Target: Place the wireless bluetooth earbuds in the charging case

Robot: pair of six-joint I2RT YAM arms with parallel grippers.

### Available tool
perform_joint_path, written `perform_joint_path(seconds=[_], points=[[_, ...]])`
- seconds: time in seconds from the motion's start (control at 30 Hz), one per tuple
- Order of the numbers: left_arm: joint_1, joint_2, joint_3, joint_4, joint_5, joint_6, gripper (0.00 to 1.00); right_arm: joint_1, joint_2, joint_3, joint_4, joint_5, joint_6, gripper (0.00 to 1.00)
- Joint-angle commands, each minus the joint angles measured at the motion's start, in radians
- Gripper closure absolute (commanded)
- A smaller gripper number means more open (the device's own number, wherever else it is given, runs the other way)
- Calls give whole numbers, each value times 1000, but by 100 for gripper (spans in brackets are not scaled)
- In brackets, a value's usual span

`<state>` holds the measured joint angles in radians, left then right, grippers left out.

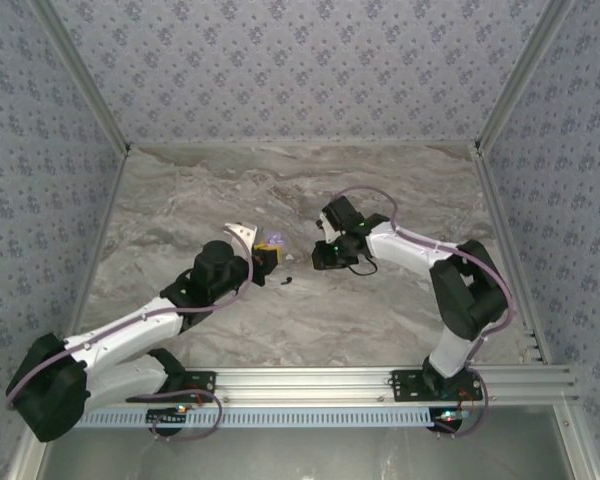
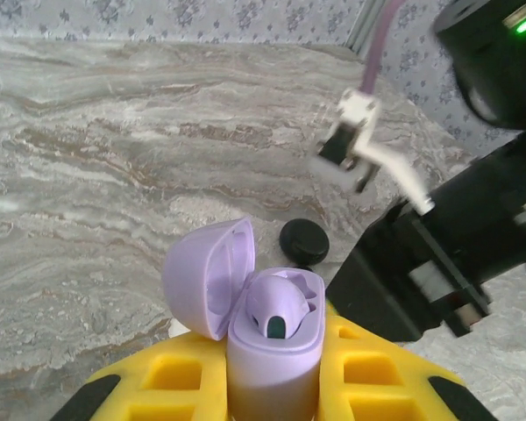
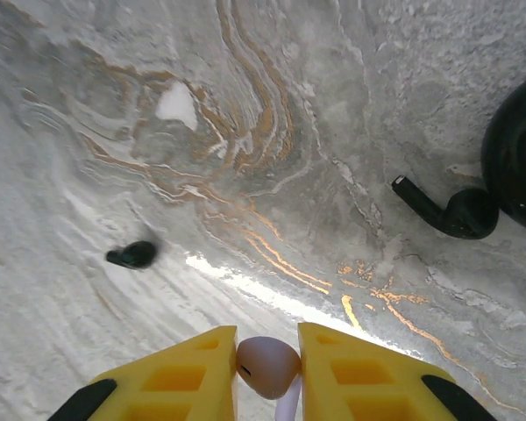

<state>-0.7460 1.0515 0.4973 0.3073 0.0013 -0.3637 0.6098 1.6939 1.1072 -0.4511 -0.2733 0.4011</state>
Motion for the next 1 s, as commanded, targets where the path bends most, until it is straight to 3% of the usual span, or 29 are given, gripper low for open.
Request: perform_joint_path(seconds=[0.0,0.4,0.97], points=[[4,22,3,69,-23,-37,89,-23,-70,-24,60,-82,27,78],[4,143,17,168,54,-70,89,-76,-208,-29,111,-191,54,77],[-6,208,7,328,184,-66,89,-75,-272,62,125,-266,46,76]])
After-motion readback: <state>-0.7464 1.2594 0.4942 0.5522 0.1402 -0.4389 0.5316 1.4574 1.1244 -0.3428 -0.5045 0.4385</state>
